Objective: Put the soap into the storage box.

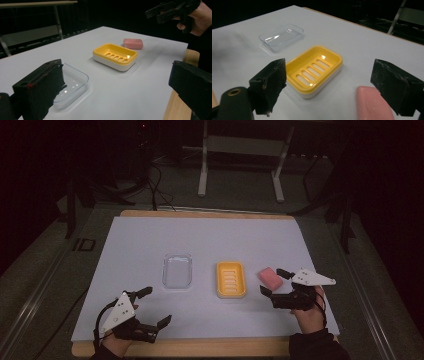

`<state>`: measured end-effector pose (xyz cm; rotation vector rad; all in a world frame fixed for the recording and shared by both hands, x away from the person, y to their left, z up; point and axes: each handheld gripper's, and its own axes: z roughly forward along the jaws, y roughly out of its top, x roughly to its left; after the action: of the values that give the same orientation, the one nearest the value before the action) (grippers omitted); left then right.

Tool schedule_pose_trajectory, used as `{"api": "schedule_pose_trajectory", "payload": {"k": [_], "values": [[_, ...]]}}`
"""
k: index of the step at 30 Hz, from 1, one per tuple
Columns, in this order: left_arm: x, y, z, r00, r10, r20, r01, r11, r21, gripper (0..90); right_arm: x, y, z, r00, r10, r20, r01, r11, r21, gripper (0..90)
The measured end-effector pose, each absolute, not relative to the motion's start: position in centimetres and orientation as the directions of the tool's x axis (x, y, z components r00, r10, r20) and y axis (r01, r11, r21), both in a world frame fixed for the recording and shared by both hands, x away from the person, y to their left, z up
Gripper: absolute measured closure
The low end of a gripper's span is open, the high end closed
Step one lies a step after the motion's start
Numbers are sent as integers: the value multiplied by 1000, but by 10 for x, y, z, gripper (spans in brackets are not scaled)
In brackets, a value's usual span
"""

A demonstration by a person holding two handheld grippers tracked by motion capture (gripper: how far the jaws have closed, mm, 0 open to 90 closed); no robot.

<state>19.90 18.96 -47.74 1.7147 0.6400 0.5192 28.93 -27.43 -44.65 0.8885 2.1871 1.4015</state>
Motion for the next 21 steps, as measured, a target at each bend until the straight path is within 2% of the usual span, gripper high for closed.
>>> {"api": "schedule_pose_trajectory", "payload": {"k": [9, 16, 21], "values": [[199, 189, -478, 756, 654, 16, 142, -188, 972, 6, 295, -272, -447, -758, 650, 50, 391, 391, 833, 105], [199, 188, -478, 757, 653, 23, 142, -199, 970, 6, 301, -272, -447, -779, 625, 50, 424, 467, 776, 104], [199, 188, -478, 753, 657, 30, 141, -205, 968, 6, 305, -271, -453, -732, 682, 5, 492, 522, 697, 105]]}}
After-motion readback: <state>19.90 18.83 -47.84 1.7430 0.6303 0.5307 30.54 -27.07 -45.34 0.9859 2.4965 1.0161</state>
